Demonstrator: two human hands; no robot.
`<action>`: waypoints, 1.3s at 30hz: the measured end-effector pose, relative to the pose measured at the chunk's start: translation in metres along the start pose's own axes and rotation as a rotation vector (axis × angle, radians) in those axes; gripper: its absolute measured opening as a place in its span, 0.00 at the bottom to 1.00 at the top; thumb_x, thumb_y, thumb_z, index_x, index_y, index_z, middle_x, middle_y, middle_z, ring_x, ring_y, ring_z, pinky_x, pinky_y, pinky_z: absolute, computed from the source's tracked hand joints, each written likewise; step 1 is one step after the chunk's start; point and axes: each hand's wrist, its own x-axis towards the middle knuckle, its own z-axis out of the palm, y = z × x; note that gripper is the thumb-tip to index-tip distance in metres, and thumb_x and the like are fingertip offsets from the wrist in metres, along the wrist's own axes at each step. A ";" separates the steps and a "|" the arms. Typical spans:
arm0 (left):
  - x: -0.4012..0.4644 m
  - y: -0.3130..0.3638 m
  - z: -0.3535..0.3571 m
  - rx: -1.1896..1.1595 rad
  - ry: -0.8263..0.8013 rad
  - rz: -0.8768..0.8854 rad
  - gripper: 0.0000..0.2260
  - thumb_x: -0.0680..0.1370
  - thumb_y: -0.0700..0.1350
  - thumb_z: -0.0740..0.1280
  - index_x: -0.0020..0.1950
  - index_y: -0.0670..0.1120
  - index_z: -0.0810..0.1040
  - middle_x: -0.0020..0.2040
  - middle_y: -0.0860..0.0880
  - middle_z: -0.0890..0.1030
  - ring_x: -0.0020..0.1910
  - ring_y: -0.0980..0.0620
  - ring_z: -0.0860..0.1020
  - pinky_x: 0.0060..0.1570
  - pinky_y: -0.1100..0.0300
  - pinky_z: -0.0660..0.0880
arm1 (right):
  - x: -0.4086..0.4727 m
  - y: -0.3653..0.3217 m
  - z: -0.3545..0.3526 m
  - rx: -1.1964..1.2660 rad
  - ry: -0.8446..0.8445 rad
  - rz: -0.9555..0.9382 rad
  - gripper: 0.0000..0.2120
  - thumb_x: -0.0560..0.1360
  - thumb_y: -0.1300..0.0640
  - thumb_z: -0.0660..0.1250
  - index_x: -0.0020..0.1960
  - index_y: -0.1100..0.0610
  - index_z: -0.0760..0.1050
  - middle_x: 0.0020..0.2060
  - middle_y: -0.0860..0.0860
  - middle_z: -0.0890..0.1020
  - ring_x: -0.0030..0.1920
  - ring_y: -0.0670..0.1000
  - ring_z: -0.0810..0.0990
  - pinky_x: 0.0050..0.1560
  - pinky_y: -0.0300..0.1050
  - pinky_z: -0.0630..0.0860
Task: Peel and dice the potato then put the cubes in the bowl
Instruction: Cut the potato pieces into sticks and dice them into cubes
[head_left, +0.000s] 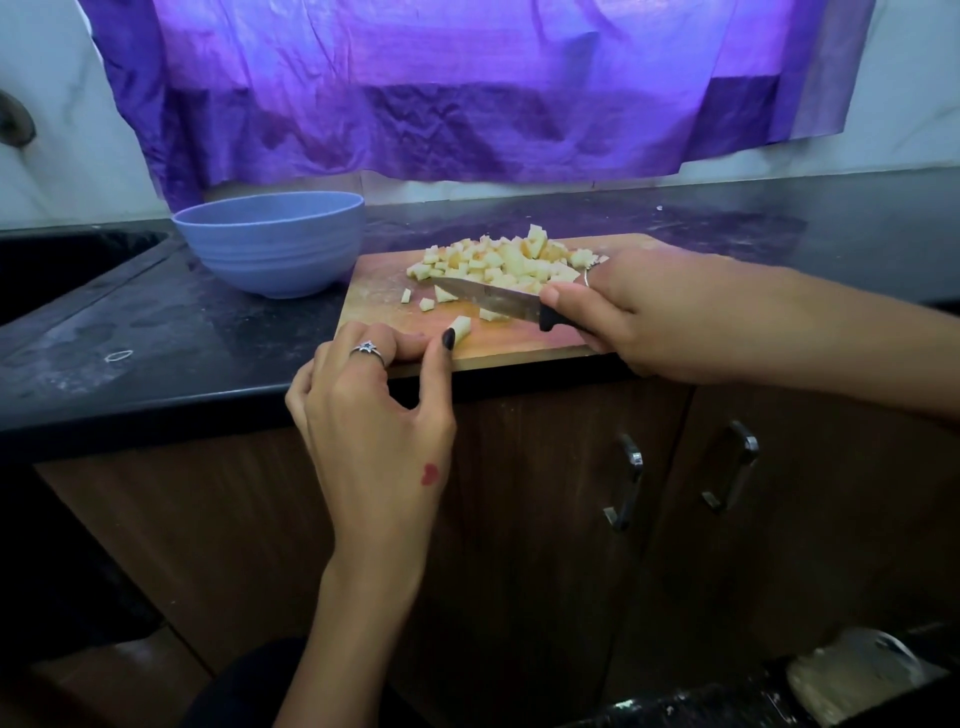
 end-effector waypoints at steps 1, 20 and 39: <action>0.000 0.000 0.000 -0.001 -0.001 -0.001 0.05 0.76 0.48 0.68 0.43 0.48 0.77 0.41 0.56 0.76 0.43 0.54 0.74 0.51 0.39 0.73 | 0.001 0.001 0.001 0.008 -0.010 -0.013 0.27 0.81 0.43 0.47 0.34 0.59 0.70 0.35 0.57 0.76 0.43 0.57 0.77 0.50 0.52 0.73; 0.001 -0.002 0.001 -0.009 0.019 0.013 0.05 0.76 0.47 0.69 0.42 0.47 0.78 0.41 0.56 0.77 0.44 0.56 0.74 0.52 0.40 0.73 | 0.009 -0.003 0.001 0.011 -0.100 -0.010 0.27 0.80 0.39 0.47 0.37 0.56 0.72 0.28 0.55 0.79 0.33 0.55 0.78 0.48 0.56 0.77; -0.002 0.001 0.006 0.028 0.088 0.020 0.05 0.75 0.47 0.68 0.41 0.52 0.74 0.40 0.57 0.76 0.40 0.57 0.72 0.49 0.39 0.73 | 0.004 -0.024 0.007 0.107 -0.017 0.051 0.19 0.83 0.51 0.51 0.33 0.50 0.61 0.34 0.52 0.72 0.36 0.52 0.75 0.46 0.49 0.75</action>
